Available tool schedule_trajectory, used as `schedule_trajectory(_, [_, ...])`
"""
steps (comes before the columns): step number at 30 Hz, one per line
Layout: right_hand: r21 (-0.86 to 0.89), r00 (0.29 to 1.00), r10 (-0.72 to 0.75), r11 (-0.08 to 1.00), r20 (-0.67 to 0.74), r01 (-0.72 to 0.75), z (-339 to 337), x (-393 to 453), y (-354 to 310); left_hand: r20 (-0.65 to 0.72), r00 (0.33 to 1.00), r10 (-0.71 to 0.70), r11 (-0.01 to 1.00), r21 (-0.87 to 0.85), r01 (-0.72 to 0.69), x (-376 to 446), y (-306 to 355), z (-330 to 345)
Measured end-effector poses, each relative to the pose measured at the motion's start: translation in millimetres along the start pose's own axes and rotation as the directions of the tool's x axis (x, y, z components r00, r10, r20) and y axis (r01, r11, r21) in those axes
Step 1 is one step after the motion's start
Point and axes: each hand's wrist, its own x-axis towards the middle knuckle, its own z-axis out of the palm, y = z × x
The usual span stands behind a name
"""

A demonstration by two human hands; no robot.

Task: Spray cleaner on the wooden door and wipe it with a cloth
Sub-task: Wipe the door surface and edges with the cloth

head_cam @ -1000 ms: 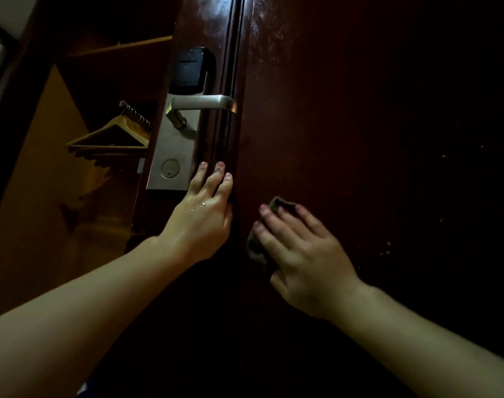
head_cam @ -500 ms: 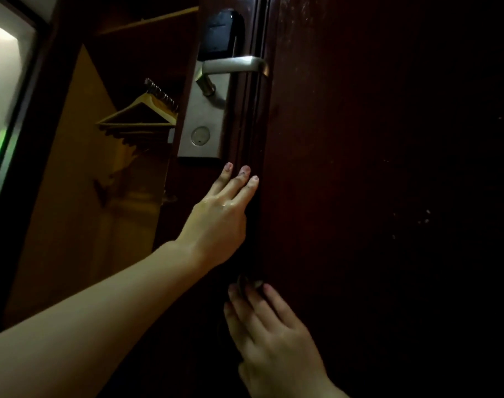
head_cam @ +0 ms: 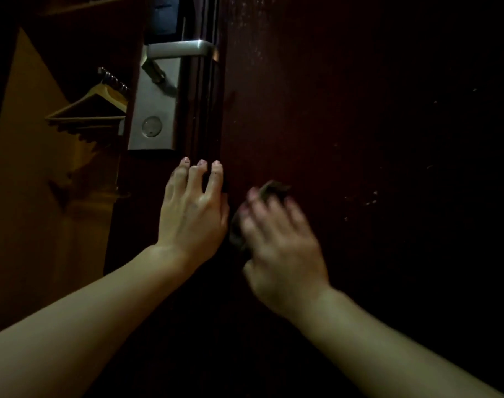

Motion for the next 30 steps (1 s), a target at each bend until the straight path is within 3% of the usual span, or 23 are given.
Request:
schedule_trajectory(2, [-0.02,0.982,-0.183,0.983,0.053,0.184,1.2,-10.5,8.9,-0.042,0.999,-0.008,1.0,-0.01,0.007,7.2,7.1,3.2])
schedule_trajectory(4, [-0.086,0.98,-0.198,0.976,0.032,0.2,-4.7,-0.4,44.9,-0.064,0.998,0.011,0.999,-0.038,-0.014,15.2,10.5,5.7])
schedule_trajectory(8, [-0.184,0.987,0.141,0.971,-0.074,-0.153,-30.2,28.8,124.2,-0.072,0.996,0.049,0.997,-0.062,-0.053,32.8,19.3,6.1])
schedule_trajectory(12, [-0.117,0.912,0.383,0.909,-0.148,-0.4,-33.3,39.6,116.9,-0.063,0.995,0.077,0.995,-0.051,-0.08,53.9,43.5,8.3])
schedule_trajectory(14, [-0.078,0.939,0.308,0.944,-0.15,-0.322,-25.6,38.4,91.7,-0.063,0.997,0.055,0.997,-0.053,-0.058,62.2,51.0,7.7])
schedule_trajectory(17, [-0.076,0.996,0.019,0.997,-0.086,-0.026,-17.4,29.8,77.1,-0.081,0.996,0.045,0.997,-0.061,-0.05,67.7,53.6,9.1])
schedule_trajectory(19, [-0.069,0.997,-0.013,0.998,-0.077,0.008,-23.3,29.8,98.7,-0.094,0.993,0.067,0.995,-0.073,-0.074,71.5,54.3,7.7])
schedule_trajectory(22, [-0.082,0.974,0.187,0.977,-0.13,-0.199,-39.4,31.1,156.7,-0.085,0.992,0.089,0.991,-0.094,-0.097,84.7,60.8,3.8])
schedule_trajectory(26, [-0.105,0.875,0.465,0.872,-0.133,-0.479,-58.6,23.6,206.5,-0.097,0.993,0.069,0.991,-0.109,-0.08,99.7,76.7,3.0])
schedule_trajectory(28, [-0.1,0.839,0.518,0.838,-0.166,-0.536,-57.0,29.4,200.1,-0.106,0.992,0.063,0.991,-0.108,-0.075,103.7,82.9,4.5])
schedule_trajectory(30, [-0.115,0.884,0.435,0.882,-0.17,-0.456,-52.2,42.2,179.5,-0.113,0.992,0.061,0.993,-0.097,-0.072,107.1,87.8,6.0])
